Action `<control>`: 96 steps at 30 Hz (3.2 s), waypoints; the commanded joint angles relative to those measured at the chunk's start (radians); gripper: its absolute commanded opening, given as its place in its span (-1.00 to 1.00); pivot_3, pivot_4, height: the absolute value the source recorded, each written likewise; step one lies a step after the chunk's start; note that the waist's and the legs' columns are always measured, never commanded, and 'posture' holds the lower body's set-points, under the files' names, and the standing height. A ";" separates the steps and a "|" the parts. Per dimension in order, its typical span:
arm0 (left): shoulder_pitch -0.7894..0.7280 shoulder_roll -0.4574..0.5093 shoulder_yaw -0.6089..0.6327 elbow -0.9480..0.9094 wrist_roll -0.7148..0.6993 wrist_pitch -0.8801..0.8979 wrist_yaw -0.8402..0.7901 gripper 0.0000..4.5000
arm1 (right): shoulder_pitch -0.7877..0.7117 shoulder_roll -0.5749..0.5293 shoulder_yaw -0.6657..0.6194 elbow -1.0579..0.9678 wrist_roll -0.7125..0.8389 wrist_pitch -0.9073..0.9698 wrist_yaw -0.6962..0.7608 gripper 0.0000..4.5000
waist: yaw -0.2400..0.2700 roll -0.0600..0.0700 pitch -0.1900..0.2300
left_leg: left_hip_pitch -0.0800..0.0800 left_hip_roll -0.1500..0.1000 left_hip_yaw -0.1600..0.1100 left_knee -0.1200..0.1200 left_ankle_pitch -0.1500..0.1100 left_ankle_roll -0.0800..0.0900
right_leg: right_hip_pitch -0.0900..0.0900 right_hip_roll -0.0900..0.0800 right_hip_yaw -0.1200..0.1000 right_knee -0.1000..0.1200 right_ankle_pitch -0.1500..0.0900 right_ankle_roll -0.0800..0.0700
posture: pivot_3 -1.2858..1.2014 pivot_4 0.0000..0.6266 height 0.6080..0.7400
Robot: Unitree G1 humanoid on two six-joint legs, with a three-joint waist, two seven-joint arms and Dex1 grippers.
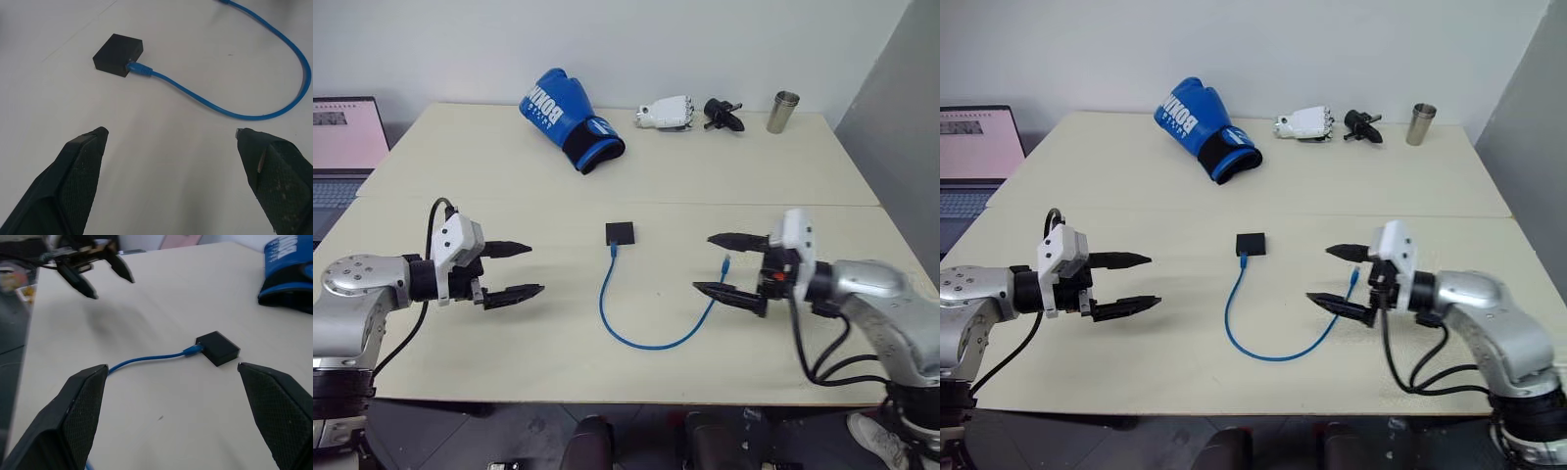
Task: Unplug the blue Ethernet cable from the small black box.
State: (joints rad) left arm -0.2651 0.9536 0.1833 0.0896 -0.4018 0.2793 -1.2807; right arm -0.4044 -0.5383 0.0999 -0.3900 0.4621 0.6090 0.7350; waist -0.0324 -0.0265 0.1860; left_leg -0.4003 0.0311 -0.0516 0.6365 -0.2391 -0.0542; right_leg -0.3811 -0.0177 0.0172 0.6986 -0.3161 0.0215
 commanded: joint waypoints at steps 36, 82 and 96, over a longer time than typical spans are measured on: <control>-0.065 -0.010 -0.027 0.045 0.037 -0.077 0.003 1.00 | -0.265 0.616 0.305 0.608 -0.384 0.158 -0.418 0.69 | -0.012 -0.001 -0.001 | -0.001 0.000 0.000 0.003 0.000 0.000 | -0.007 0.001 0.001 0.014 -0.001 -0.002 | 0.03 -0.52 1.00; -0.115 0.008 -0.029 0.111 0.051 -0.102 0.003 1.00 | -0.382 0.725 0.119 0.697 -0.201 0.302 -0.324 0.26 | -0.023 -0.001 0.000 | -0.001 0.001 0.000 0.004 0.000 0.000 | -0.007 0.002 0.001 0.014 -0.001 -0.002 | 0.03 -0.52 1.00; -0.131 0.001 -0.038 0.114 0.053 -0.101 0.003 1.00 | -0.405 0.748 0.086 0.776 -0.192 0.264 -0.378 -0.95 | -0.024 -0.001 0.000 | -0.001 0.001 0.000 0.004 0.000 0.000 | -0.008 0.002 0.001 0.014 -0.001 -0.002 | 0.03 -0.52 1.00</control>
State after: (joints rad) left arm -0.3791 0.9393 0.1232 0.2115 -0.3479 0.1872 -1.2776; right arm -0.7720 0.1305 0.1800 0.3825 0.2704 0.8800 0.3735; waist -0.0564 -0.0270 0.1856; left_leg -0.4015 0.0321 -0.0515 0.6400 -0.2391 -0.0541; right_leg -0.3888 -0.0161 0.0185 0.7125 -0.3172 0.0195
